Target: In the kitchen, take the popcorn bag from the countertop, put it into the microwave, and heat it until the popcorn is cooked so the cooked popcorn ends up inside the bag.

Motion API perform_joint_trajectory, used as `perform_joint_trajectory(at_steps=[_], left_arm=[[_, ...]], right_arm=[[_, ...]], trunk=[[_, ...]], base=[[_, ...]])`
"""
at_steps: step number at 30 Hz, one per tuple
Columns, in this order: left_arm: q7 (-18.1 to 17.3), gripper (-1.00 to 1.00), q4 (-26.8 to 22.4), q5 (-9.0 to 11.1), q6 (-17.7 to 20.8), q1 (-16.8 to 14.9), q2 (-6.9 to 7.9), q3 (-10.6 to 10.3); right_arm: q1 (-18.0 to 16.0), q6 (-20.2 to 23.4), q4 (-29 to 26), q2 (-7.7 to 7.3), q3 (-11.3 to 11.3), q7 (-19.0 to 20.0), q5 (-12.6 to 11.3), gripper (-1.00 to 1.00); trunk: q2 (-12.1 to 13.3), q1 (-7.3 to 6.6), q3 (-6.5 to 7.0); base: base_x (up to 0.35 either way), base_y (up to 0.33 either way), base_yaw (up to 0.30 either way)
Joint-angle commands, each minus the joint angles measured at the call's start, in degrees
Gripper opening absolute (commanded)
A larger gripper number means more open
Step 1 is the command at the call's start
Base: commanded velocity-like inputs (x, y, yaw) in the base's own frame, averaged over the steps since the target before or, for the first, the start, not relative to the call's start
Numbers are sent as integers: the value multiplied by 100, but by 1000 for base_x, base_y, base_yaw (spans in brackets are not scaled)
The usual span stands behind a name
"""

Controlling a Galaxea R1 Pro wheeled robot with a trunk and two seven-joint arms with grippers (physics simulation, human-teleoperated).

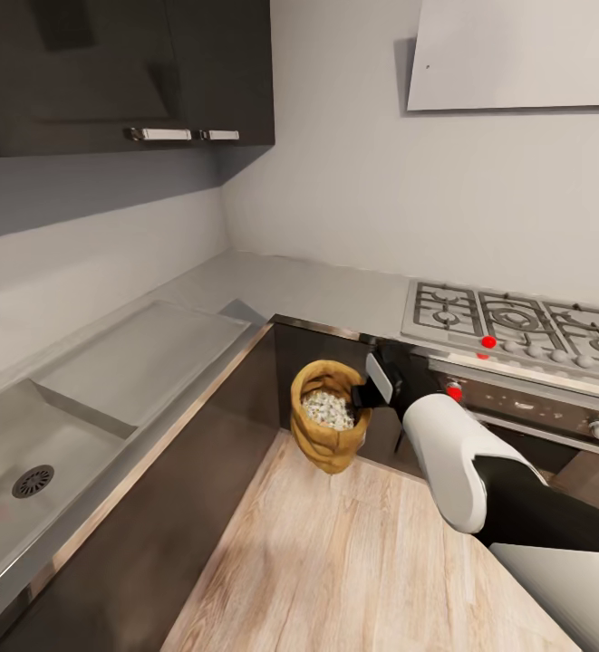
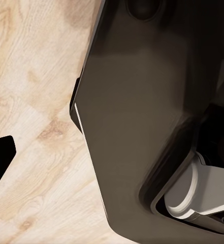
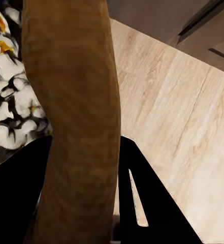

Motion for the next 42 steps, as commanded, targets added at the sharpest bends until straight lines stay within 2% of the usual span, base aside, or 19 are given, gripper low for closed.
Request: perform_joint_trajectory(at_steps=[1, 19, 42], left_arm=[[11, 100, -1, 60, -12, -2, -2, -6], [11, 100, -1, 60, -12, -2, 7, -15], [11, 100, -10, 62, -12, -2, 7, -6]], right_arm=[[30, 20, 2, 8, -50, 16, 63, -100], [65, 20, 7, -67, -70, 38, 67, -100], [65, 20, 2, -69, -71, 38, 93, -100]], trunk=[[-5, 0, -6], [-5, 0, -3], [-5, 0, 197]], base=[[0, 0, 0], [0, 0, 0], [0, 0, 0]])
